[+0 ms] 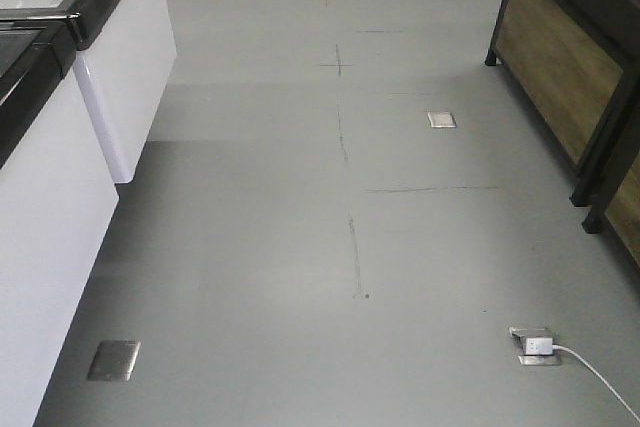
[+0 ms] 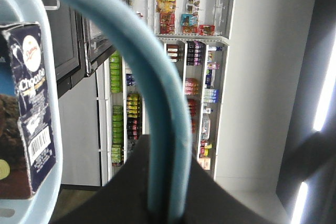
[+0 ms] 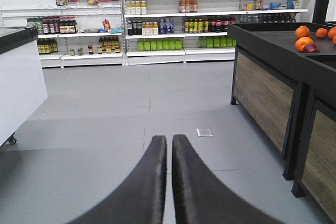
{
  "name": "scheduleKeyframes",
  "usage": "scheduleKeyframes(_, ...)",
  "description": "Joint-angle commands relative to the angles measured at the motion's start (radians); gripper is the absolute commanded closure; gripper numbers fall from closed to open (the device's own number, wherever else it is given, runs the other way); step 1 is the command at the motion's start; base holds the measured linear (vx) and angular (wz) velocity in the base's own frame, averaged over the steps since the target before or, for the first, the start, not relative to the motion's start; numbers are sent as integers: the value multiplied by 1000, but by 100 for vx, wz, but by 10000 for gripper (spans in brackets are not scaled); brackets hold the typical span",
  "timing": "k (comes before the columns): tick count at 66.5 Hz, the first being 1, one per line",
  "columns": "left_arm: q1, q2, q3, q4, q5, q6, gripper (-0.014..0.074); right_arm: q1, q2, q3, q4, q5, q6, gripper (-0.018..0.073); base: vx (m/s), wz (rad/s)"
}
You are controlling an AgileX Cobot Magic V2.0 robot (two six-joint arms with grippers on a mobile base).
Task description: Left arm holds basket, right arm returns cookies
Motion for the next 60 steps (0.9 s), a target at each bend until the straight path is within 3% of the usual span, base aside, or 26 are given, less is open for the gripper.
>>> scheduleKeyframes(1,-5,-67,-31,-97,31,6,603,-9,-13,18,-10,-80,-10,566,0,0)
scheduleKeyframes(26,-5,-102,-36,-97,24,-28,602,-8,-13,18,-7,-80,-10,566,0,0)
scheduleKeyframes(40,-23,-110,-173,-97,31,-68,602,-8,-13,18,-7,-80,-10,566,0,0)
scheduleKeyframes(60,-148,-110,-440,-97,68,-105,602,-8,-13,18,-7,-80,-10,566,0,0)
